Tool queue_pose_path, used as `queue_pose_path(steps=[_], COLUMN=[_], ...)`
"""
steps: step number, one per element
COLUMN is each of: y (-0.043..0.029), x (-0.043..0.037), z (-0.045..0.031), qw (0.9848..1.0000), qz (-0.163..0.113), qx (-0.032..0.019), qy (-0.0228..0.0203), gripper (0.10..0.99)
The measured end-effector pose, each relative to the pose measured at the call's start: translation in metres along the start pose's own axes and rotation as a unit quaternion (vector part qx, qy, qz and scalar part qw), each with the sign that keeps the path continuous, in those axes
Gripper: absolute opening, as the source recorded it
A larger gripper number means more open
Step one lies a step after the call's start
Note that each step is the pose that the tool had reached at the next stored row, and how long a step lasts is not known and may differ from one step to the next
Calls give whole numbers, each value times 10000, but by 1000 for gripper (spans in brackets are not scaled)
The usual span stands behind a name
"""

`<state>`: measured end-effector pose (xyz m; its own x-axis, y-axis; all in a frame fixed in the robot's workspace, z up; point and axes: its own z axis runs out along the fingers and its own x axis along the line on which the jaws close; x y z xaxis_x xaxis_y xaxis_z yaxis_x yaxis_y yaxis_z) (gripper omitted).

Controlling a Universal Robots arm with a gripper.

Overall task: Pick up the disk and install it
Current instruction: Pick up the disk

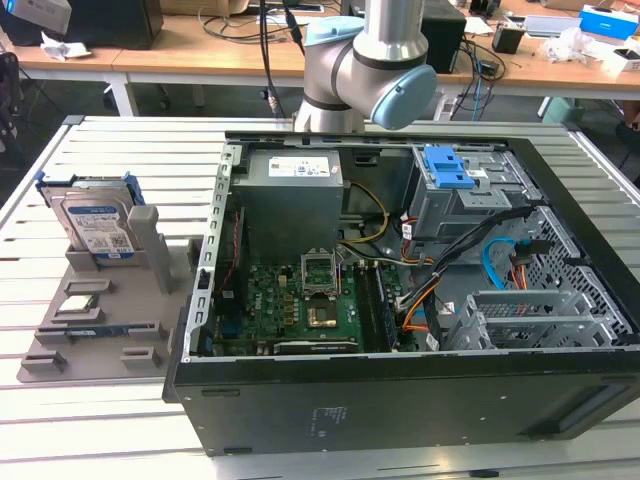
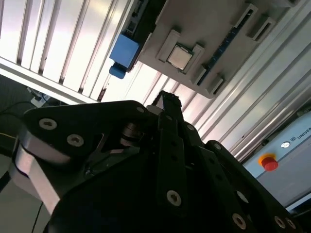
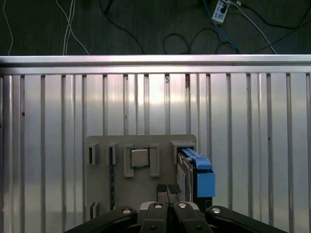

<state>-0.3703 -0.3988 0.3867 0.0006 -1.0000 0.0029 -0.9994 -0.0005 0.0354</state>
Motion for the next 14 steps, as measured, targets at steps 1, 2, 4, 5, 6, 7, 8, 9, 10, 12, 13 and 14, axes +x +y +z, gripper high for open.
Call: queue_pose_path(steps=[1,2,4,5,6,7,8,9,10,12,13,14], y=[0,0,0,0,0,0,0,0,0,0,0,0], x=[0,0,0,0,0,0,0,0,0,0,0,0], z=[0,0,0,0,0,0,0,0,0,0,0,0], qw=[10000,10000,9998,9997,9994,9990,9988,9986,9983,9974,9974,9974], qz=[-54,-91,-208,-250,-350,-437,-485,-521,-589,-714,-715,-715], qx=[0,0,1,1,1,1,1,1,1,2,2,2], qy=[2,3,7,9,13,15,17,19,21,25,25,26], gripper=[106,106,106,106,106,106,106,106,106,106,106,106])
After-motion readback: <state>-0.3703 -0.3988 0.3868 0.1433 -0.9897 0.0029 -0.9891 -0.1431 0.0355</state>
